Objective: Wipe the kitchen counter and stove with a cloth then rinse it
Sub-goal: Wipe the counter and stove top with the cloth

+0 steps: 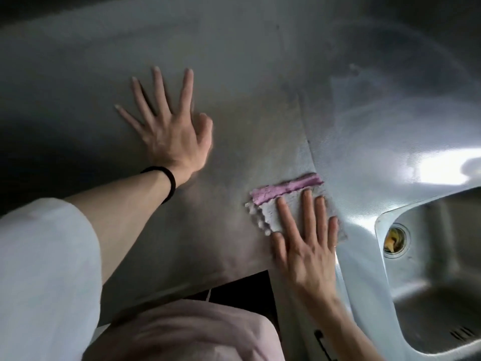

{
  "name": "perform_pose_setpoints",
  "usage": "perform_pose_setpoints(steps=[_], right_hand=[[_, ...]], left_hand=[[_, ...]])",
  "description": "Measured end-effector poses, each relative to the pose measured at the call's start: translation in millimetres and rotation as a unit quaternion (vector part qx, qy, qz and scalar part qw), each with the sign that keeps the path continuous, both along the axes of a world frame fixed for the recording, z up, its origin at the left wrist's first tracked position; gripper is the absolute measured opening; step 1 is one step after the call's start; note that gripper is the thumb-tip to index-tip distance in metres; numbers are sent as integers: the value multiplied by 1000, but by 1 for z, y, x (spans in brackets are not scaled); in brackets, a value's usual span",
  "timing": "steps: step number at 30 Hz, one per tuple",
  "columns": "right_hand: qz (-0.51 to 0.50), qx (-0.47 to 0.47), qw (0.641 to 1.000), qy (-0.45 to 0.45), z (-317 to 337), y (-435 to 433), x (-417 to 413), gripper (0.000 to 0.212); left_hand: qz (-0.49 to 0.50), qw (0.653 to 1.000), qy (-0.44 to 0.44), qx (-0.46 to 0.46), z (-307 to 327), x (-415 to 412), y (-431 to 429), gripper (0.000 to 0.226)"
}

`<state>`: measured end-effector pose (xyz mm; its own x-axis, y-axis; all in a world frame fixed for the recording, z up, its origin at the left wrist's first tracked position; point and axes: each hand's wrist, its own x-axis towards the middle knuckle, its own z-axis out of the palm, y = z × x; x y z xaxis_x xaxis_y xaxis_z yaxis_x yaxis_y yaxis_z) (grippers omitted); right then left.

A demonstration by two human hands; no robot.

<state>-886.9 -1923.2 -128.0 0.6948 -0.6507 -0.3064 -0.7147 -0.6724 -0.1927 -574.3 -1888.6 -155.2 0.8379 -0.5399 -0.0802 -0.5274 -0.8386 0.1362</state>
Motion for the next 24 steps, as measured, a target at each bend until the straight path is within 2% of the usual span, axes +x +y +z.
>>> perform_pose_setpoints(steps=[3,5,7,12,15,20,24], right_hand=[[-112,-27,993,2,-2,-9,10,64],[-201,-40,979,9,-4,8,31,64],[-242,-42,969,9,-4,38,54,64],[-117,11,993,-10,-3,129,83,67],[-68,6,998,-12,0,155,90,69],[-11,-9,1000,-26,-1,132,72,64],[21,-3,1000,-23,-6,78,46,61]], left_hand=[[-1,1000,6,-1,-1,1,1,77],[-2,1000,3,-2,-1,1,0,78],[-3,1000,2,-8,-2,1,-1,78],[-7,1000,2,-11,-2,2,0,77],[-7,1000,8,-14,-1,2,-1,77],[-8,1000,10,-12,1,2,0,76],[-8,1000,6,-7,2,0,1,76]])
